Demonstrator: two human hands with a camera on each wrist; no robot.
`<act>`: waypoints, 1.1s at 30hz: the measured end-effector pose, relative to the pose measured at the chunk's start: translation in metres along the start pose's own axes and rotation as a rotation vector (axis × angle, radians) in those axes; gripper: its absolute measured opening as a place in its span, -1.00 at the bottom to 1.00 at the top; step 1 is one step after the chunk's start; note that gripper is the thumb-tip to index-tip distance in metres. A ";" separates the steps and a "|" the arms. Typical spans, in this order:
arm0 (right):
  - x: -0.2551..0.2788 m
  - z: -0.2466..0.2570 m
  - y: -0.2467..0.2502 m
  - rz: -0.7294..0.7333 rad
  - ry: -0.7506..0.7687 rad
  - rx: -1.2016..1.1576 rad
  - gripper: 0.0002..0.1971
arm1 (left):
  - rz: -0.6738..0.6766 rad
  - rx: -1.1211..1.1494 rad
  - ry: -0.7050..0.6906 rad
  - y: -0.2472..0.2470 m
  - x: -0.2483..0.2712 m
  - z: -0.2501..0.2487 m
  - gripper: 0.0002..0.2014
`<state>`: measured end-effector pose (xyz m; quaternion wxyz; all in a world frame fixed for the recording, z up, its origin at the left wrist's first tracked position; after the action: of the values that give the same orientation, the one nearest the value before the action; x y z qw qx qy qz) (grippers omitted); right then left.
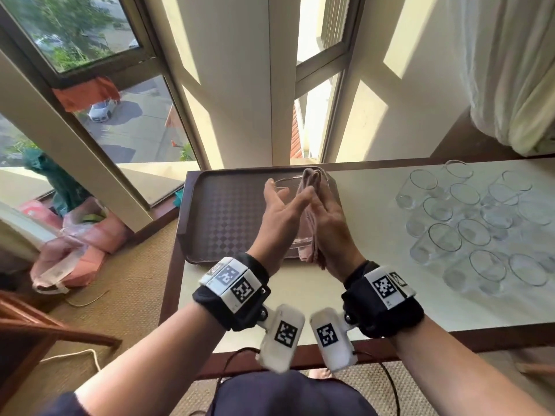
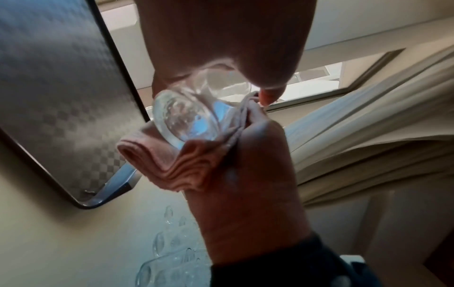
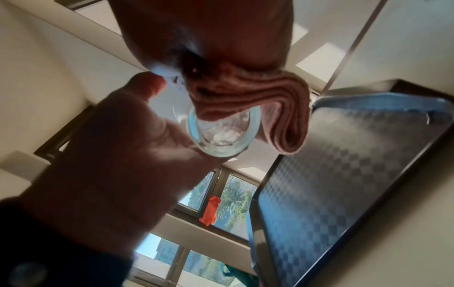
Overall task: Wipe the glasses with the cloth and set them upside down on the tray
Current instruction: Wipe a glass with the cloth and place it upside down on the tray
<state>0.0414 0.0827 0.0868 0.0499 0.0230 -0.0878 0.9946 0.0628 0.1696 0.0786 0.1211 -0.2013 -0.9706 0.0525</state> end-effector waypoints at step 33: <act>-0.018 0.001 -0.004 0.050 -0.046 -0.076 -0.56 | -0.114 -0.055 0.001 0.004 -0.011 -0.021 -0.13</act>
<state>0.0595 0.0847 0.0877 0.0237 0.0417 -0.1271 0.9907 0.0791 0.1699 0.0956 0.1188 -0.1489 -0.9815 0.0189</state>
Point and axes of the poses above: each hand's wrist, its own x-axis away from the middle knuckle, its own y-axis out of the back of the hand, z = x × y, the point moved 8 cm from there along -x, towards the middle knuckle, and after that the axes turned 5 degrees about z, right-handed, at the moved point
